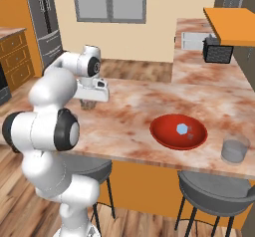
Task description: There are four ice cubes in the ice bowl. Place two ice cubes in each glass of water.
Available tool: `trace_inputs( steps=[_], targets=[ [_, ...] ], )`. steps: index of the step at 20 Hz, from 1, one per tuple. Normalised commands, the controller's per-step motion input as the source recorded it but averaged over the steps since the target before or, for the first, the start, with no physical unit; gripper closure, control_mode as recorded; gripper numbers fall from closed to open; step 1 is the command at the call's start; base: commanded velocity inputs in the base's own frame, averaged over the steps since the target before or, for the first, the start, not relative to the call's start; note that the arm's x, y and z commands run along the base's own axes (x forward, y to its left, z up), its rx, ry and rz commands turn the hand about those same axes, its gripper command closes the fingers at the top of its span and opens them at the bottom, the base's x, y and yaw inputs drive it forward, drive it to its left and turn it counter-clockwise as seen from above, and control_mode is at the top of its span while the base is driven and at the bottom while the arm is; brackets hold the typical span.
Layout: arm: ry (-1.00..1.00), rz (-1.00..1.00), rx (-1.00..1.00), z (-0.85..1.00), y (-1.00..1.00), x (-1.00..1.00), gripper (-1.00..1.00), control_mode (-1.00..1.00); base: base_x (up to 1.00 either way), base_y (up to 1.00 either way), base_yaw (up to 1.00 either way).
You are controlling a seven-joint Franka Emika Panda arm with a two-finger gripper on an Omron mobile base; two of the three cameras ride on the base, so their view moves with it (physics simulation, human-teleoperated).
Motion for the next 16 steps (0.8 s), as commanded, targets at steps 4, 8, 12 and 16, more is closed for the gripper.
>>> trace_inputs(
  steps=[4,8,12,16],
  targets=[
    [-0.07,0.13,-0.05,0.0,1.0,-0.04,1.0,-1.0,0.0,0.0,0.0],
    [-0.13,0.03,-0.1,-0.22,0.96,0.07,1.0,-1.0,0.0,0.0,0.0],
    [-0.2,-0.01,-0.08,-0.51,0.87,0.58,1.0,-1.0,0.0,0.0,0.0],
    [-0.18,-0.05,-0.07,-0.43,0.79,0.45,1.0,-1.0,0.0,0.0,0.0]
  ],
)
